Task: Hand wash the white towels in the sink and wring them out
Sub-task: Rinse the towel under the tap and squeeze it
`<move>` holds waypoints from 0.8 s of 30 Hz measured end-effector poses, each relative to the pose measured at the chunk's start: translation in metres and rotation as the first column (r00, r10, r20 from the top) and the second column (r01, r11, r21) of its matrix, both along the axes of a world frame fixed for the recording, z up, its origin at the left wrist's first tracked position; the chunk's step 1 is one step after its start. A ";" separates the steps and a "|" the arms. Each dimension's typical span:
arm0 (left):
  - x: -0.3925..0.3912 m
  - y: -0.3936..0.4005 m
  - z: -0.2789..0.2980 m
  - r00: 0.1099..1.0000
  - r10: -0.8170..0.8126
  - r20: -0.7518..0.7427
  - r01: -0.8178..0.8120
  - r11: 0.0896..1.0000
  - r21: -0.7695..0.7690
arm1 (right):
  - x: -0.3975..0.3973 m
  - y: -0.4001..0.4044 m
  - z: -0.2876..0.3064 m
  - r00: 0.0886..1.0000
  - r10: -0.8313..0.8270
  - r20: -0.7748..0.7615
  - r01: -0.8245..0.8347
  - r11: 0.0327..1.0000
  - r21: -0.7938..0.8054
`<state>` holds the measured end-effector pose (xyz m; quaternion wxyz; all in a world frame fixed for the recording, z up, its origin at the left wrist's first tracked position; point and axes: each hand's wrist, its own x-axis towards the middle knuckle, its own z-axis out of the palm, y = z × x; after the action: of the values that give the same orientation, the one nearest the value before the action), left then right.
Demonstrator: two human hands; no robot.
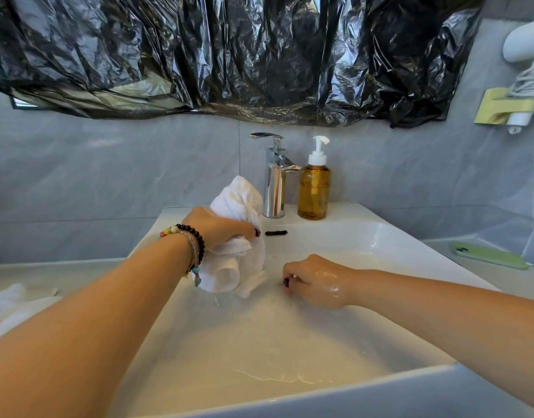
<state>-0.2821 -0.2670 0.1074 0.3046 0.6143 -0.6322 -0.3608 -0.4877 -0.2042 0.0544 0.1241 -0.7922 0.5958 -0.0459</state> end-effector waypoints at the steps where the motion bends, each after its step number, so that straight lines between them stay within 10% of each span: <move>1: -0.001 -0.001 -0.001 1.000 -0.010 0.009 0.010 1.000 -0.001 | 0.001 -0.001 0.000 1.000 -0.001 0.018 0.002 0.999 -0.040; 15: -0.007 0.000 -0.002 0.996 -0.078 -0.035 0.077 0.997 -0.030 | 0.001 -0.002 0.013 0.959 -0.032 0.281 0.051 0.997 -0.061; 20: -0.006 0.004 0.000 0.975 -0.139 -0.173 0.142 0.990 0.001 | 0.014 -0.023 0.047 0.536 -0.206 0.819 0.225 0.970 0.096; 24: -0.001 0.012 0.002 0.873 -0.344 -0.344 0.378 0.925 0.034 | 0.026 -0.033 0.044 0.229 -0.177 0.957 0.234 0.965 0.122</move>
<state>-0.2827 -0.2555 0.1099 0.3028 0.4301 -0.6564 -0.5408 -0.4616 -0.2372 0.0989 0.4341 -0.5178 0.4942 -0.5470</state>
